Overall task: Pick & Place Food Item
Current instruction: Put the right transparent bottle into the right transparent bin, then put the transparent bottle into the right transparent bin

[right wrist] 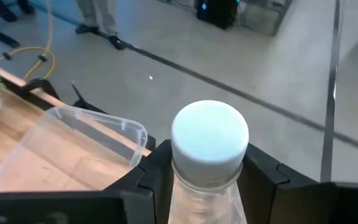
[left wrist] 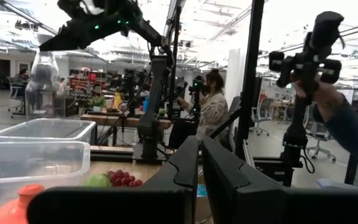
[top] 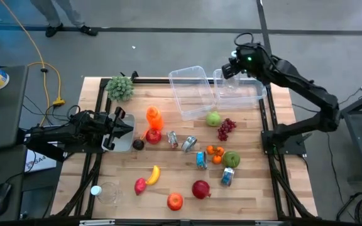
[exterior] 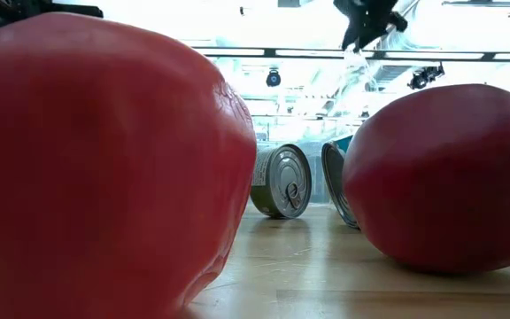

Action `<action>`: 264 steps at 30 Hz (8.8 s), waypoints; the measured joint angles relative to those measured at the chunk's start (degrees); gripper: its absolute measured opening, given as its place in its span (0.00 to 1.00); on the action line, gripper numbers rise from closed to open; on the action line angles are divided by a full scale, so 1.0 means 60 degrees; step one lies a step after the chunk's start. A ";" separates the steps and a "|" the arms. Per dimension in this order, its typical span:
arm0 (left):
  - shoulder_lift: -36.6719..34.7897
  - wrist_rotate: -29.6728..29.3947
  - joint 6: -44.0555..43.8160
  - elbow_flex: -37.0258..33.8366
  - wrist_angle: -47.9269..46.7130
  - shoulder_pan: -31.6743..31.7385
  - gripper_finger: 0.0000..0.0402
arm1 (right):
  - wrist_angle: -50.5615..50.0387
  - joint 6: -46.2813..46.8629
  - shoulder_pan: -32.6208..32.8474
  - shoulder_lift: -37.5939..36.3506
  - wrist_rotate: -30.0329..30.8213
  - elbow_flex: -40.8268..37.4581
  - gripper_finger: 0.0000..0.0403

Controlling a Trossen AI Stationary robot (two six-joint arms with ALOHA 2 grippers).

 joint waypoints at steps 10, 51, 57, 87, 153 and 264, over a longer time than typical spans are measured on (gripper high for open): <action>-0.0002 0.0679 -0.0239 0.0000 0.0000 0.0000 0.03 | 0.1379 0.0179 -0.0801 0.0197 -0.0661 -0.1330 0.33; -0.0004 0.0693 -0.0239 0.0000 0.0001 -0.0015 0.03 | 0.4231 -0.2408 -0.0588 -0.1341 -0.3017 -0.2136 0.45; -0.0004 0.0288 0.0187 0.0000 0.0002 -0.0011 0.03 | 0.4947 -0.2614 0.0192 -0.2549 -0.6541 -0.2136 0.45; -0.0004 0.1355 -0.0592 0.0452 0.0015 -0.0007 0.04 | 0.4661 -0.2867 0.9367 0.0006 -0.3195 -0.2136 0.45; 0.3412 0.3866 -0.0699 0.6470 -0.4683 -0.0008 0.04 | 0.7743 -0.2280 1.0099 0.3578 -0.1927 -0.2143 0.45; 0.5946 0.3180 0.1767 0.6459 -0.5089 -0.7577 0.90 | 0.7302 -0.2061 1.0088 0.3578 -0.2139 -0.2136 0.45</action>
